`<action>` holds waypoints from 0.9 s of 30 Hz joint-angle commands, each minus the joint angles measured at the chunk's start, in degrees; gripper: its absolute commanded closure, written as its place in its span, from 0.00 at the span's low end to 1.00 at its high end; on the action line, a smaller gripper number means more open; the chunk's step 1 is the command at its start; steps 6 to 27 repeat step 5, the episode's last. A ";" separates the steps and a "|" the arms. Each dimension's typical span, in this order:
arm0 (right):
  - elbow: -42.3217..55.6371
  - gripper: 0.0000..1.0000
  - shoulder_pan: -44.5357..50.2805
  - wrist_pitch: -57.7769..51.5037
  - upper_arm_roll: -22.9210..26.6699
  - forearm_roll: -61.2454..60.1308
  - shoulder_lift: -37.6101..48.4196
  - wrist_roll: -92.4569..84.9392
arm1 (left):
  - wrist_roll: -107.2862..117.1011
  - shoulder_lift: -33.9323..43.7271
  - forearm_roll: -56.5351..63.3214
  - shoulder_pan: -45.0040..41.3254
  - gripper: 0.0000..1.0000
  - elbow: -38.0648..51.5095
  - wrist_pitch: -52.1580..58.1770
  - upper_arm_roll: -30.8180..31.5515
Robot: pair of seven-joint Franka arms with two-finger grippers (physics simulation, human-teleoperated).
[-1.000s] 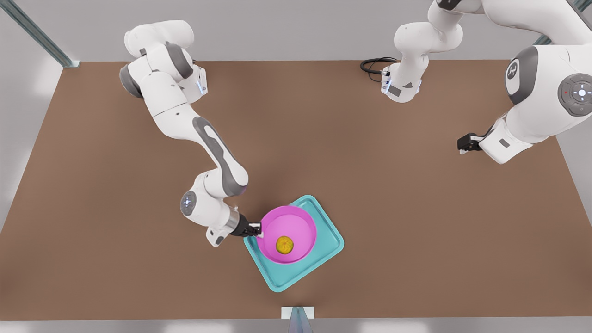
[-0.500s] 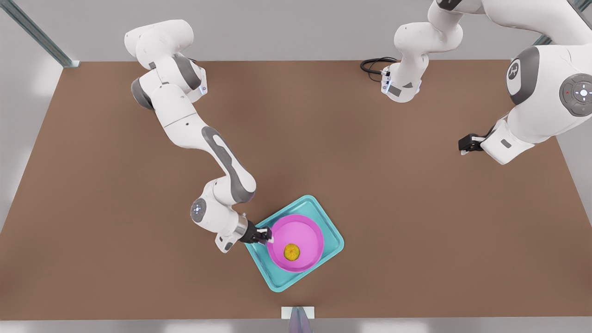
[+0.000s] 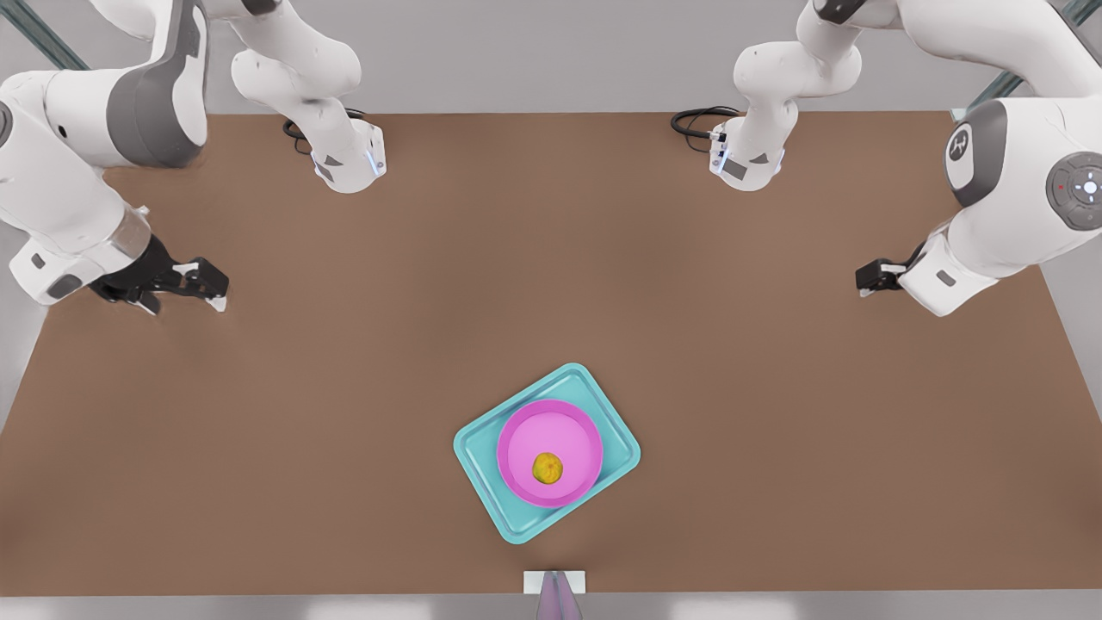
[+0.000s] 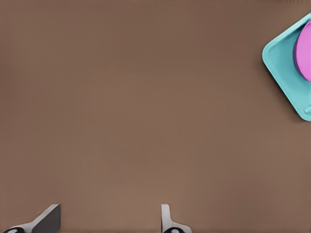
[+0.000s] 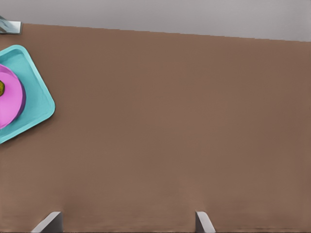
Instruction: Place the orange on the plate with the left arm and the plate on the tray with the right arm
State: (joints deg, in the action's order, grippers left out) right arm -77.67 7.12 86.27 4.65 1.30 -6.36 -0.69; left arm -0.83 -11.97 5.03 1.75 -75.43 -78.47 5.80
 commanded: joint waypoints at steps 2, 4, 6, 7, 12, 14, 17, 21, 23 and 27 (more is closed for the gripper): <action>-0.90 0.00 0.00 -15.95 0.01 2.30 1.97 -0.89 | 0.04 -0.86 -0.19 0.18 0.00 0.11 -0.72 0.00; -0.90 0.00 0.00 -15.87 0.01 2.30 1.88 -0.98 | -0.22 -0.86 -0.28 0.09 0.00 0.02 -0.64 0.00; -0.90 0.00 -0.09 -15.87 0.01 2.39 1.70 -0.98 | -0.84 -0.86 -0.28 0.10 0.00 0.02 0.42 0.00; -0.90 0.00 -0.09 -15.87 0.01 2.39 1.70 -0.98 | -0.84 -0.86 -0.28 0.10 0.00 0.02 0.42 0.00; -0.90 0.00 -0.09 -15.87 0.01 2.39 1.70 -0.98 | -0.84 -0.86 -0.28 0.10 0.00 0.02 0.42 0.00; -0.90 0.00 -0.09 -15.87 0.01 2.39 1.70 -0.98 | -0.84 -0.86 -0.28 0.10 0.00 0.02 0.42 0.00; -0.90 0.00 -0.09 -15.87 0.01 2.39 1.70 -0.98 | -0.84 -0.86 -0.28 0.10 0.00 0.02 0.42 0.00; -0.90 0.00 -0.09 -15.87 0.01 2.39 1.70 -0.98 | -0.84 -0.86 -0.28 0.10 0.00 0.02 0.42 0.00; -0.90 0.00 -0.09 -15.87 0.01 2.39 1.70 -0.98 | -0.84 -0.86 -0.28 0.10 0.00 0.02 0.42 0.00; -0.90 0.00 -0.09 -15.87 0.01 2.39 1.70 -0.98 | -0.84 -0.86 -0.28 0.10 0.00 0.02 0.42 0.00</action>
